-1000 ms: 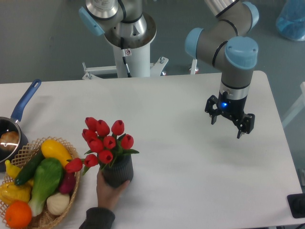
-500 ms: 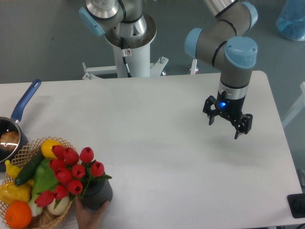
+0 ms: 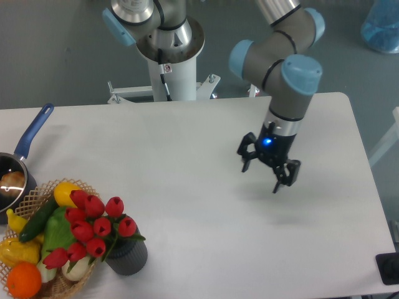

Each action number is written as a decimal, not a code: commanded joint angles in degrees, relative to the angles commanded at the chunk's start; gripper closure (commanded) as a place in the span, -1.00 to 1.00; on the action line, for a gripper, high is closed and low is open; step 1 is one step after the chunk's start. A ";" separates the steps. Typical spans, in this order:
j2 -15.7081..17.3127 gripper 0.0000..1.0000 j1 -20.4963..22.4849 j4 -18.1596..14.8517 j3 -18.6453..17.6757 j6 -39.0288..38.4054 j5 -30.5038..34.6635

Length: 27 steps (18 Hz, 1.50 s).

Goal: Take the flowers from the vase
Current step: 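Move the open gripper toward the red tulip stems above the vase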

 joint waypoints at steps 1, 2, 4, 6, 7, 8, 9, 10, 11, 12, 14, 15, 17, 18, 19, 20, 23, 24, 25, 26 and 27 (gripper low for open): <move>0.09 -1.00 -1.41 0.09 0.70 -2.99 0.00; 0.17 -1.00 -2.38 0.09 1.06 -4.42 0.00; 0.70 -1.00 -4.05 0.09 1.85 -6.97 -0.09; 1.05 -1.00 -5.90 0.18 2.47 -8.03 -0.09; 1.49 -1.00 -6.86 0.26 2.47 -8.03 -0.09; 2.02 -1.00 -7.74 0.26 2.90 -8.03 0.00; 2.63 -1.00 -8.62 0.26 3.34 -8.47 -0.09; 2.81 -1.00 -9.59 0.26 3.35 -9.08 -0.09; 2.90 -1.00 -10.47 0.26 3.35 -10.05 -0.44; 2.90 -1.00 -11.00 0.26 3.35 -11.45 -1.05; 2.99 -1.00 -11.62 0.35 3.43 -12.95 -5.08; 2.99 -1.00 -11.79 0.26 3.43 -13.22 -7.62; 2.99 -1.00 -12.14 0.35 3.43 -14.53 -11.67; 2.90 -1.00 -12.23 0.70 3.52 -15.15 -13.17; 2.73 -1.00 -12.32 1.23 3.78 -16.11 -14.66; 2.38 -1.00 -12.58 1.75 4.13 -17.08 -15.90; 0.27 -1.00 -13.81 2.20 7.03 -18.75 -17.57; -0.61 -1.00 -14.34 2.20 7.99 -19.71 -18.19; -1.66 -1.00 -14.87 2.28 9.05 -20.77 -18.45; -2.45 -1.00 -15.31 2.29 10.10 -21.74 -18.46; -2.90 -1.00 -15.66 2.72 10.64 -22.53 -18.46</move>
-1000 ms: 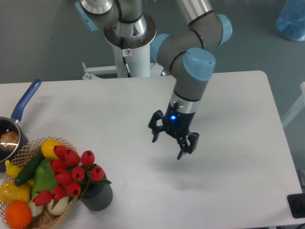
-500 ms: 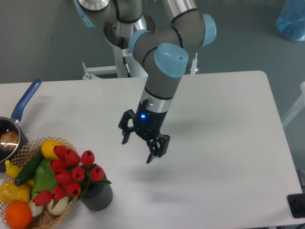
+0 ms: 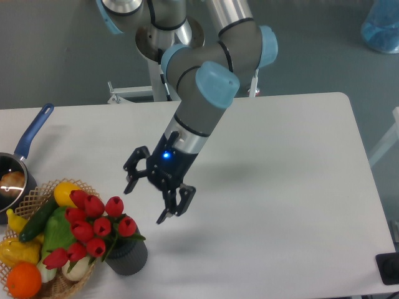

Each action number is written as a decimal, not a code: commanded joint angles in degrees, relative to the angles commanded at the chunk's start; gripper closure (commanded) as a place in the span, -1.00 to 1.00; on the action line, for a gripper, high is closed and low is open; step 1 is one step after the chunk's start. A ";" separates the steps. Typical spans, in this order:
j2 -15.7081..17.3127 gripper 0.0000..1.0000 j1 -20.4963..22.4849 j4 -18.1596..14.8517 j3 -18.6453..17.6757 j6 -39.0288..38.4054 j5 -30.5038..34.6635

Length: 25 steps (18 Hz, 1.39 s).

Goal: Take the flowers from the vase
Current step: 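Move the open gripper toward the red tulip stems above the vase, then close the gripper around the tulip stems just above the vase rim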

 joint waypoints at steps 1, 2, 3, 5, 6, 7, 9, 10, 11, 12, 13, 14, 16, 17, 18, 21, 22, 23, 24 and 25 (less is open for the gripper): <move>-0.27 -1.00 -0.18 0.70 0.18 -0.79 0.00; -0.53 -1.00 -0.35 1.32 0.27 -1.32 0.00; -0.79 -1.00 -0.70 1.58 0.36 -1.67 0.00; -0.88 -1.00 -1.49 1.59 0.44 -1.94 0.00; -0.88 -1.00 -1.76 1.67 0.53 -1.94 0.00; -1.23 -1.00 -1.94 2.11 0.71 -1.94 -0.09; -1.67 -1.00 -3.07 2.29 0.88 -1.94 -0.35; -1.76 -1.00 -3.43 2.29 0.88 -2.03 -0.53; -2.11 -0.92 -3.61 2.29 0.80 -2.03 -0.61; -2.20 -0.72 -3.61 2.29 0.80 -2.29 -0.79; -2.20 -0.38 -3.61 2.29 0.80 -2.90 -1.49; -2.11 0.02 -3.61 2.29 0.80 -3.52 -2.80; -2.03 0.82 -3.52 2.20 0.62 -5.01 -3.95; -2.03 1.00 -3.43 2.29 0.36 -5.19 -3.78; -1.94 1.00 -3.34 2.29 0.36 -5.28 -3.78; -1.24 1.00 -2.11 2.20 0.71 -5.37 -4.04; -1.23 1.00 -2.11 2.20 0.71 -5.37 -4.13; -1.23 1.00 -2.03 2.20 0.71 -5.37 -4.30; -1.23 1.00 -1.85 2.20 0.71 -5.37 -5.00; -1.15 1.00 -1.33 2.29 0.80 -5.46 -5.97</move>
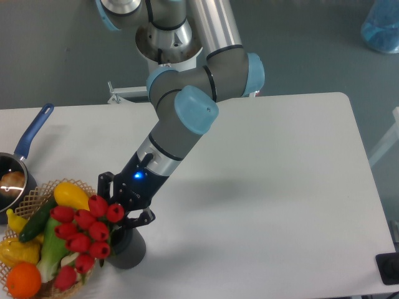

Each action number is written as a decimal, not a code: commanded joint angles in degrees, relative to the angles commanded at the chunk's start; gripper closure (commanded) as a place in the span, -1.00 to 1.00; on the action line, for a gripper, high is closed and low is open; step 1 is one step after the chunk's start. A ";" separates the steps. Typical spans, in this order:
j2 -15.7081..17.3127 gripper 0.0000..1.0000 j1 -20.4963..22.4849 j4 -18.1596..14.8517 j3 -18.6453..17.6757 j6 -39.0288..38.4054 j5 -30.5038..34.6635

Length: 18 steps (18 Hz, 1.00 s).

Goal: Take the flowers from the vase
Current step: 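Close the gripper around the tulip stems just above the vase rim, then lift the gripped tulips up and out of the grey vase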

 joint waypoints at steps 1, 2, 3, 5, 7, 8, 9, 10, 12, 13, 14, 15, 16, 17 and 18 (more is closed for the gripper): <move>0.35 1.00 0.44 0.00 0.00 0.00 -1.75; 0.79 1.00 1.05 0.00 0.00 0.00 -3.68; 0.79 1.00 1.84 -0.09 0.00 0.00 -4.83; 1.32 1.00 2.64 0.00 0.09 -0.44 -6.94; 1.67 1.00 3.17 0.00 0.18 -0.44 -8.18; 1.67 1.00 3.52 0.00 0.18 -0.53 -8.97; 1.93 1.00 3.96 0.00 0.18 -0.88 -10.02; 2.72 1.00 4.40 0.00 0.18 -1.23 -11.25; 3.25 1.00 5.36 0.00 0.18 -1.84 -13.36; 3.60 1.00 5.63 -0.09 0.18 -2.46 -14.07; 4.39 1.00 6.07 -0.09 0.18 -2.98 -14.77; 4.66 1.00 6.50 -0.09 0.18 -3.25 -15.65; 4.92 1.00 7.12 0.00 0.18 -3.34 -17.05; 5.27 1.00 7.82 -0.09 0.18 -3.69 -18.45; 5.71 1.00 8.61 -0.09 0.18 -4.13 -19.51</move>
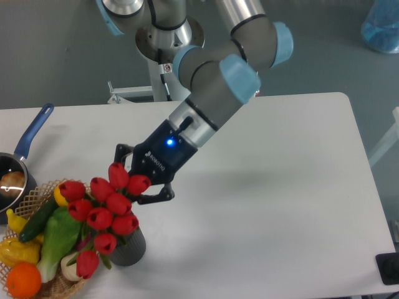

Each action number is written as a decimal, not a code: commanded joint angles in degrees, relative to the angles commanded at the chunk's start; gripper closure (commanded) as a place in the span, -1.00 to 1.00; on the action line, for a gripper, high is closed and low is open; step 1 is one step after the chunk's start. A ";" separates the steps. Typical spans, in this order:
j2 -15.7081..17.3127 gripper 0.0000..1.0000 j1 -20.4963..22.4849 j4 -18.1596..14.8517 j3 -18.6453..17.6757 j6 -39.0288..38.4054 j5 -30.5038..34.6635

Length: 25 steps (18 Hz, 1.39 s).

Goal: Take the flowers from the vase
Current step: 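Lift the gripped tulips up and out of the grey vase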

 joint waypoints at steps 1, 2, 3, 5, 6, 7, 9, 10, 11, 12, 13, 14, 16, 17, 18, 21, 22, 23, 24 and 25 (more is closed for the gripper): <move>0.18 1.00 0.27 0.00 0.00 -0.53 -0.88; 0.53 1.00 0.62 0.00 0.00 -0.79 -1.24; 0.79 1.00 0.88 0.00 0.00 -1.06 -1.50; 0.88 1.00 1.50 0.00 0.09 -1.85 -2.90; 0.88 1.00 1.85 0.00 0.26 -2.11 -3.69; 0.88 1.00 2.03 0.00 0.70 -2.29 -4.22; 0.88 1.00 2.73 0.00 1.58 -3.16 -5.54; 0.88 1.00 2.91 0.00 2.10 -3.43 -6.33; 0.88 1.00 3.34 0.00 2.46 -3.78 -6.77; 0.88 1.00 3.61 0.00 2.90 -4.22 -7.21; 0.88 1.00 4.05 0.00 3.34 -4.75 -7.74; 0.88 1.00 4.57 0.00 3.95 -5.27 -8.09; 0.71 1.00 5.46 -0.09 5.62 -6.59 -8.10; 0.71 1.00 6.15 -0.09 6.06 -6.86 -7.92; 0.62 1.00 7.29 -0.17 6.06 -6.77 -7.57; 0.62 1.00 9.49 -0.35 6.06 -6.42 -6.52; 0.79 1.00 10.72 -0.35 5.98 -6.33 -5.47; 1.40 1.00 11.69 -0.09 5.98 -5.90 -3.20; 2.02 1.00 12.48 -0.09 5.89 -4.59 1.00; 2.55 1.00 12.66 -0.17 5.63 -2.49 6.09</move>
